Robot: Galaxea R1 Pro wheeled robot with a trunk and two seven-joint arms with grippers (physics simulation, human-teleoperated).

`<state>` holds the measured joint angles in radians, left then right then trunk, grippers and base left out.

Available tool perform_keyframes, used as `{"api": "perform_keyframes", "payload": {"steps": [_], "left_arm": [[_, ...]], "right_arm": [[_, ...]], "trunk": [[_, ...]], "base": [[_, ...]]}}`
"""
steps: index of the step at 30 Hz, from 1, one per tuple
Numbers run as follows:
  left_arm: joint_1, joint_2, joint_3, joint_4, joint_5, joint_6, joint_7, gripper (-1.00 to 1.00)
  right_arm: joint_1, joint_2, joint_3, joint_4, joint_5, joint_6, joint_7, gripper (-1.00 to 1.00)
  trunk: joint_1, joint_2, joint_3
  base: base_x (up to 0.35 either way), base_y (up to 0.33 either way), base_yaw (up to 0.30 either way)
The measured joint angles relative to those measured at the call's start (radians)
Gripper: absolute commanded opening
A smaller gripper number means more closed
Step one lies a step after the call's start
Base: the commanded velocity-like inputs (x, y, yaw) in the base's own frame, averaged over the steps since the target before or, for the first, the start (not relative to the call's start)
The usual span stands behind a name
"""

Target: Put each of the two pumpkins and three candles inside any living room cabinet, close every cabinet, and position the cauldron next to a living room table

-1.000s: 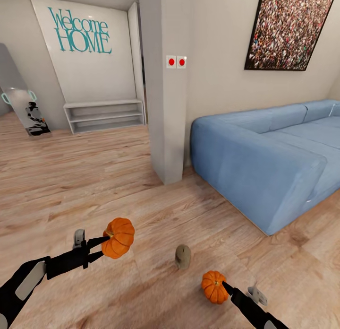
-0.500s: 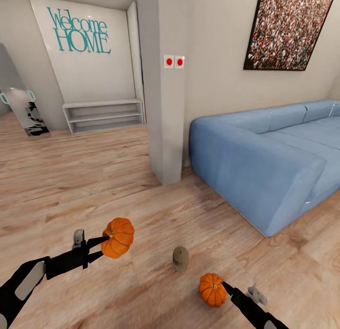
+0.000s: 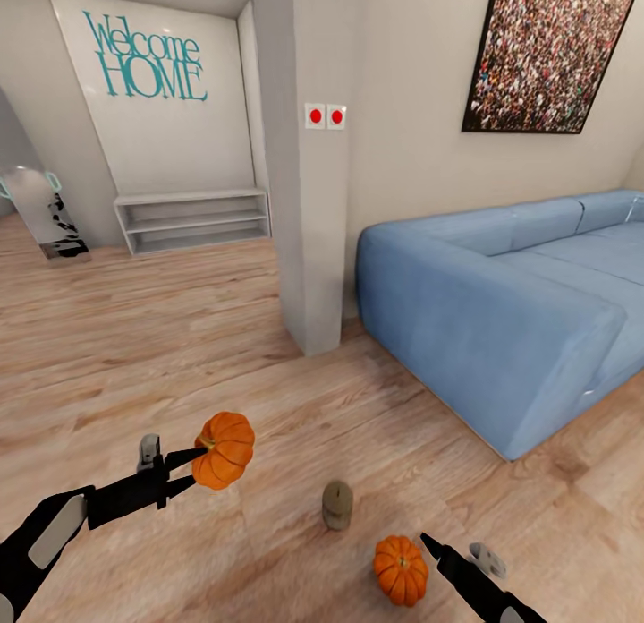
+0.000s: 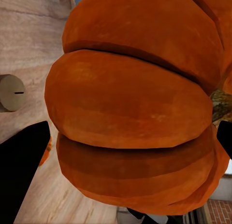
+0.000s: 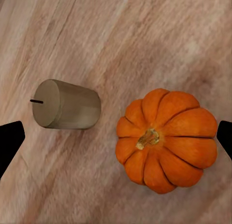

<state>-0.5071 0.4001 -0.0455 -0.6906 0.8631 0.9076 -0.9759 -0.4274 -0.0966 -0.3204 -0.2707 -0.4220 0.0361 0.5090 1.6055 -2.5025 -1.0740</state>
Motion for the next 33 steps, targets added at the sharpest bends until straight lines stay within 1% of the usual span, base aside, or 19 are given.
{"api": "perform_keyframes", "payload": {"steps": [8, 14, 22, 26, 33], "left_arm": [[0.0, 0.0, 0.0, 0.0, 0.0, 0.0, 0.0, -1.0], [0.0, 0.0, 0.0, 0.0, 0.0, 0.0, 0.0, -1.0], [0.0, 0.002, 0.001, 0.0, 0.008, 0.001, -0.002, -1.0], [0.0, 0.002, 0.002, 0.0, 0.011, 0.002, -0.002, -1.0], [0.0, 0.002, 0.003, 0.0, 0.01, 0.0, -0.003, -1.0]], "right_arm": [[0.0, 0.0, 0.0, 0.0, 0.0, 0.0, 0.0, 1.0], [0.0, 0.0, 0.001, 0.0, 0.001, 0.0, -0.009, 1.0], [0.0, 0.0, 0.0, 0.001, 0.002, 0.001, -0.019, 1.0], [0.0, 0.0, -0.001, 0.002, 0.002, 0.001, -0.041, 1.0], [0.0, -0.002, -0.001, 0.002, 0.001, 0.001, -0.051, 1.0]], "trunk": [[0.0, 0.0, 0.0], [0.0, 0.0, 0.0], [0.0, 0.0, 0.0], [0.0, 0.0, 0.0], [0.003, -0.002, -0.027]], "base": [[0.009, -0.118, 0.0], [0.102, 0.036, 0.0], [0.011, 0.005, 0.0], [0.0, 0.0, 0.0], [0.0, 0.0, 0.0]]}}
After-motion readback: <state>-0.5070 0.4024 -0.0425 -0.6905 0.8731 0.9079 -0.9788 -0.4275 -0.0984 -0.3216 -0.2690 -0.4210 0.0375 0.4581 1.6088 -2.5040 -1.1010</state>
